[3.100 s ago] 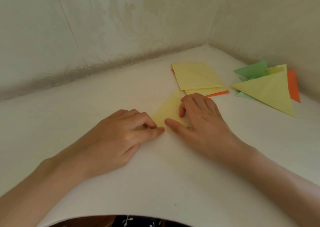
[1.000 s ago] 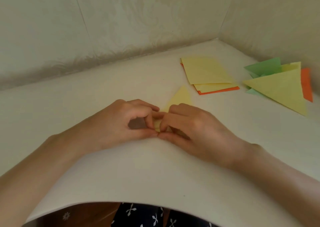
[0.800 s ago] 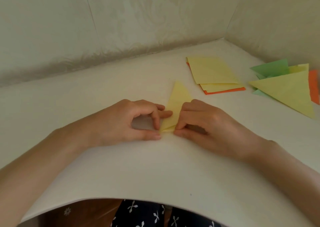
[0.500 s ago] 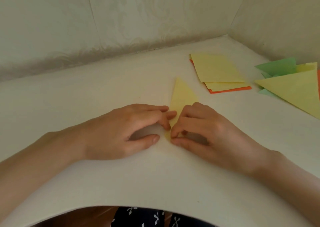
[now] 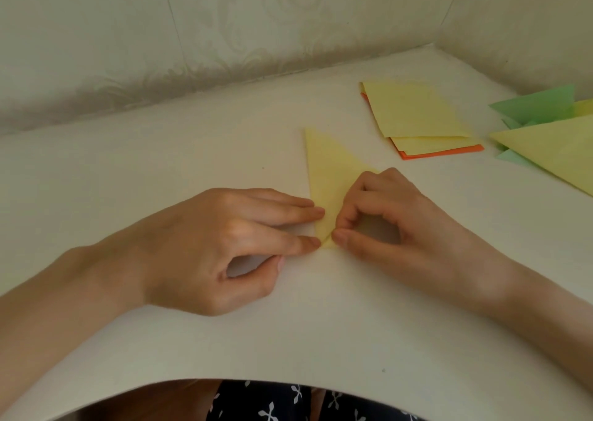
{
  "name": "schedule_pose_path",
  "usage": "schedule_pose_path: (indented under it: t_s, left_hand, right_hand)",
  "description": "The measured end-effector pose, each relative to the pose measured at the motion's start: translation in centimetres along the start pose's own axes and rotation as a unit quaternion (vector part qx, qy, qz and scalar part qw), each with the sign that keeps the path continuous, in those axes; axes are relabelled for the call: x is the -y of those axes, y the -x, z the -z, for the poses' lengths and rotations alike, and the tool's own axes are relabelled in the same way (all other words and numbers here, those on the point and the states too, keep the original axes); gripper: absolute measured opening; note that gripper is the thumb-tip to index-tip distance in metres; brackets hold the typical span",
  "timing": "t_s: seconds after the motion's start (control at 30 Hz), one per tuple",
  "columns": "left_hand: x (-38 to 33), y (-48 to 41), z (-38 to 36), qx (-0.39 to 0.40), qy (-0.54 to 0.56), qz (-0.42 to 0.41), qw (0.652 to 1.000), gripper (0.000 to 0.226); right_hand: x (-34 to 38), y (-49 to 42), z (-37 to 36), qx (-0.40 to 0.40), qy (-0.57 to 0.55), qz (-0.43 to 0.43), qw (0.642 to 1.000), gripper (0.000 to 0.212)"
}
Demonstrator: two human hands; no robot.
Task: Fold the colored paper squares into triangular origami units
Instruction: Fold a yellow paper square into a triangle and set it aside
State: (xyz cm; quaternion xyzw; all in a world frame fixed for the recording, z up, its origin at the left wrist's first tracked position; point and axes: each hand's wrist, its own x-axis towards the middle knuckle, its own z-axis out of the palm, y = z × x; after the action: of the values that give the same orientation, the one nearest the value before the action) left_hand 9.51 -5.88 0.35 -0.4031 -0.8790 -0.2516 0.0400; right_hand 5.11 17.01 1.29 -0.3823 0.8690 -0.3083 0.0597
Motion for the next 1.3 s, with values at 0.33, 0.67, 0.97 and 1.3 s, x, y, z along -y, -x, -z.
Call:
schedule_pose_path:
  t_s: [0.33,0.67,0.97,1.3]
  left_hand:
    - [-0.7,0.0,-0.7,-0.038,-0.023,0.01,0.999,0.038]
    - [-1.7,-0.6,-0.1,-0.035,0.006,0.043,0.998,0.041]
    - [-1.6,-0.6,0.1,-0.007,-0.029,0.036,0.999,0.038]
    - [-0.8,-1.7,-1.3,-0.112,0.035,0.103,0.988,0.026]
  right_hand:
    - [0.0,-0.3,-0.8,-0.05,0.062,0.004,0.997,0.027]
    - [-0.5,0.2,-0.4,-0.034,0.091,0.022,0.995,0.017]
    - [-0.8,0.1,-0.7,-0.035,0.146,0.018,0.988,0.024]
    - [-4.7,0.1,3.6,0.025,0.071,0.118,0.99,0.025]
